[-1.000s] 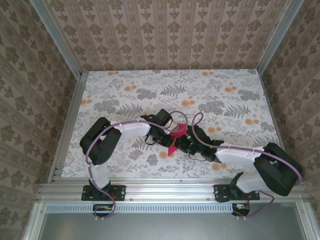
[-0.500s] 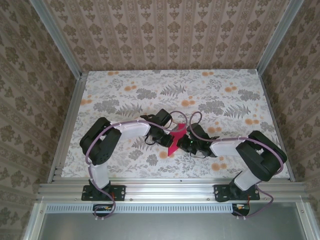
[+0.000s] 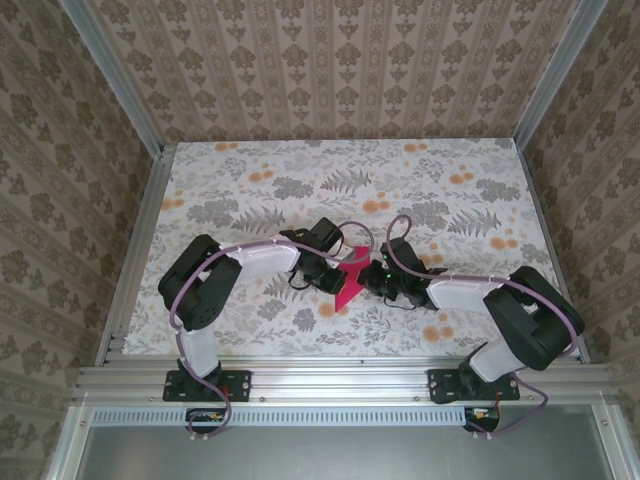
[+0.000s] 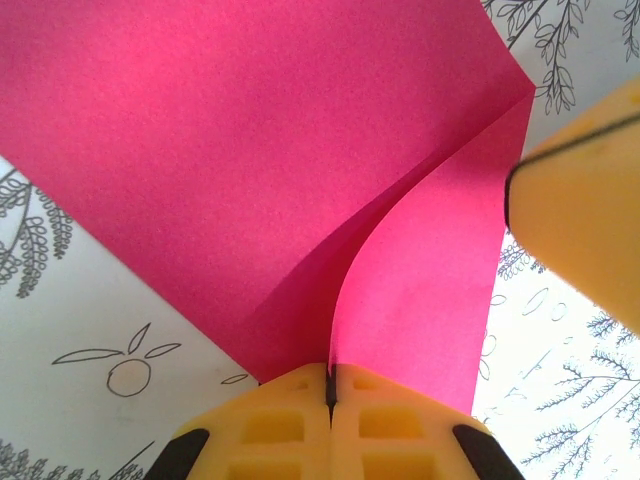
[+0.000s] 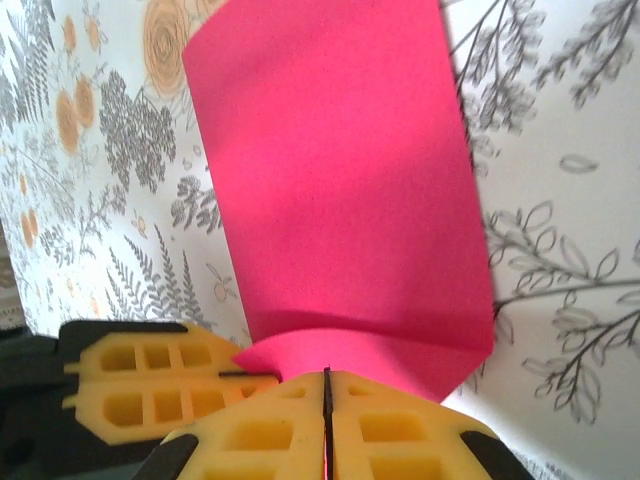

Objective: Fold a paper plane with a square sheet of paper (pick it up from the middle)
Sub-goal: Third fold the triangle at the center of the table.

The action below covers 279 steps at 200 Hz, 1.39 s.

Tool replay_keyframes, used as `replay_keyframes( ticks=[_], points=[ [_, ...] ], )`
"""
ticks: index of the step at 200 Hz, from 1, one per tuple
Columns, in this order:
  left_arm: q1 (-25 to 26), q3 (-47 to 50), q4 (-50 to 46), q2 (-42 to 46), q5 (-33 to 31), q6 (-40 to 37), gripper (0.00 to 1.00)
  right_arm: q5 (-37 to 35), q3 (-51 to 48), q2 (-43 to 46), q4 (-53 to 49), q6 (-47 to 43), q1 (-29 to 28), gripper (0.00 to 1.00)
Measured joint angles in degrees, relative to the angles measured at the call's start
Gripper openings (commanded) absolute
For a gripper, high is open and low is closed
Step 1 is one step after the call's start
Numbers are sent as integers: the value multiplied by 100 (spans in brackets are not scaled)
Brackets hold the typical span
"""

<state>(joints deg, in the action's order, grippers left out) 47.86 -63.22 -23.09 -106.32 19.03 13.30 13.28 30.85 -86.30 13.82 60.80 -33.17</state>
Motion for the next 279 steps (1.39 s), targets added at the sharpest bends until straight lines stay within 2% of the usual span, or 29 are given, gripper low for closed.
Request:
replay_keyframes(
  ticks=[33, 85, 119, 207, 248, 279],
  points=[
    [0, 0, -7, 0, -2, 0, 0, 107, -63, -437, 291, 9, 68, 9],
    [-2, 22, -7, 22, -9, 0, 0, 133, -79, -234, 87, -70, 129, 9],
    [0, 26, -7, 22, -20, 0, 0, 181, 13, -24, -127, -238, 402, 9],
    [0, 26, -15, 28, -24, 0, 0, 420, 31, -439, 31, -289, 529, 10],
    [0, 37, -98, 81, -81, 4, 9, 424, 66, -37, -557, -501, 546, 15],
    [-2, 37, -396, 297, -203, 114, 25, 365, 323, 809, -1276, -807, 560, 16]
  ],
)
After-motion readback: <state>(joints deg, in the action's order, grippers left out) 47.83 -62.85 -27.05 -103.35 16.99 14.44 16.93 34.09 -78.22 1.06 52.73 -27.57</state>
